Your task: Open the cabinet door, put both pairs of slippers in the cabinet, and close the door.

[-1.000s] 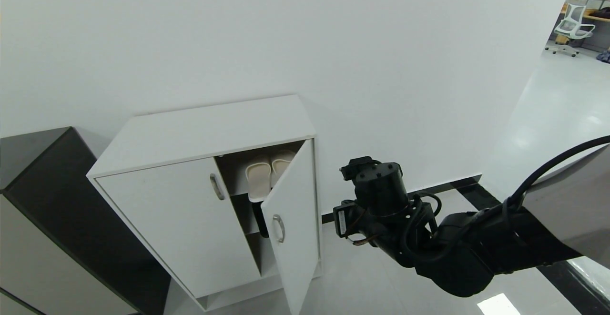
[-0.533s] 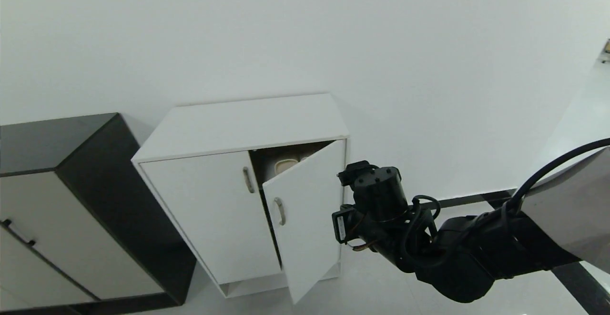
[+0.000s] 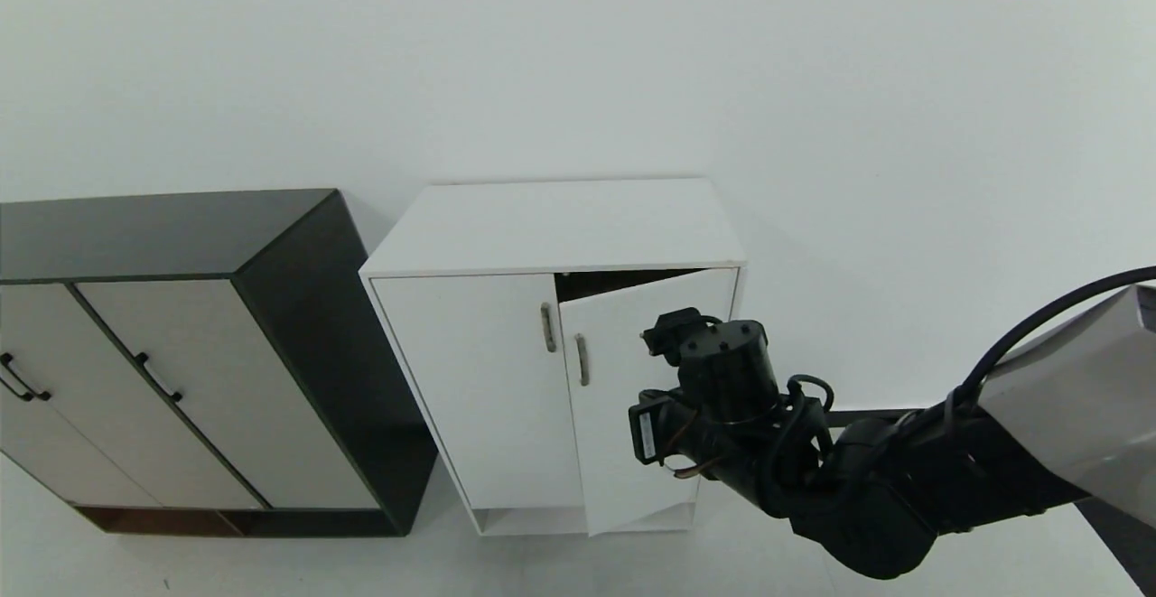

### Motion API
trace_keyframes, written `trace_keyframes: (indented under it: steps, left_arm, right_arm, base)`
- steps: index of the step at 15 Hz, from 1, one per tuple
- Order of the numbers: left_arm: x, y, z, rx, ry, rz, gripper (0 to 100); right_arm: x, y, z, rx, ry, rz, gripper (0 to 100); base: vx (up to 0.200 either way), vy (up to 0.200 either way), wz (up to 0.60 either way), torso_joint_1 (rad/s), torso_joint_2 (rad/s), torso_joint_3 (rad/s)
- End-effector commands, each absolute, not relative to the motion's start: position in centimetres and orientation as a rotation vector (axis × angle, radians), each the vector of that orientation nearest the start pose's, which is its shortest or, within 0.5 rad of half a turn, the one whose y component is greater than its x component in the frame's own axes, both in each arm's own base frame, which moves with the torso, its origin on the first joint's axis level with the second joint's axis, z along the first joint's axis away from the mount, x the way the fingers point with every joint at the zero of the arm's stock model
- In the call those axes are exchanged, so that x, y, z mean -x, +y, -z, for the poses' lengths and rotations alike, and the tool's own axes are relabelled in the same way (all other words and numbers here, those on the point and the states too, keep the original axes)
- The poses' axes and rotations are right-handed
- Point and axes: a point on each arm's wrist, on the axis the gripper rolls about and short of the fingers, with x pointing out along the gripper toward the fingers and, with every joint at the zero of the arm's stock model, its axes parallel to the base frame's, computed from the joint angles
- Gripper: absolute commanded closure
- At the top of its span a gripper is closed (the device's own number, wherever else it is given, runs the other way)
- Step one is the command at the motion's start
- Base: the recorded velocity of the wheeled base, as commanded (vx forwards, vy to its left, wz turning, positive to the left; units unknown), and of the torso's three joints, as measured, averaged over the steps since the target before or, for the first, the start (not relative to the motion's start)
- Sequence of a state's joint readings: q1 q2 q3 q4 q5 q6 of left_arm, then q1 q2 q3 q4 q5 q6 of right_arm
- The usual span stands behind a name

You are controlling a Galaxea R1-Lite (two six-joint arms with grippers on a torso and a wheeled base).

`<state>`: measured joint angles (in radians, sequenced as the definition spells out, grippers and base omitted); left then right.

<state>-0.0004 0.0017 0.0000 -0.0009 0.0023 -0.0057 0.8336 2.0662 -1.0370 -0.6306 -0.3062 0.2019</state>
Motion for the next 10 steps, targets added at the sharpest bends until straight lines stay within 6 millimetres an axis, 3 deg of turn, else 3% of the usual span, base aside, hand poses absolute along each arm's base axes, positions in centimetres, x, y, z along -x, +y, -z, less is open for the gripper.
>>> trace_keyframes:
  steps: [1,4,10]
  left_arm:
    - [2.3,0.0,-7.6,0.006,0.0,-0.003,100]
    - [2.3,0.0,-7.6,0.005,0.0,-0.002,100]
    - [2.3,0.0,-7.6,0.005,0.0,-0.002,100]
  right_arm:
    - [-27.0,27.5,-10.5,0.047,0.421,-0.495,100]
    - [-27.0,25.1,-9.0,0.057,0.461,-0.686,100]
    - [-27.3,24.7,-8.6,0.042,0.455,-0.732,100]
  base:
    - [0.0,0.0,0.0,0.0,0.0,0.0]
    - [0.0,0.0,0.0,0.0,0.0,0.0]
    - [0.2,0.0,0.0,0.002,0.0,0.004]
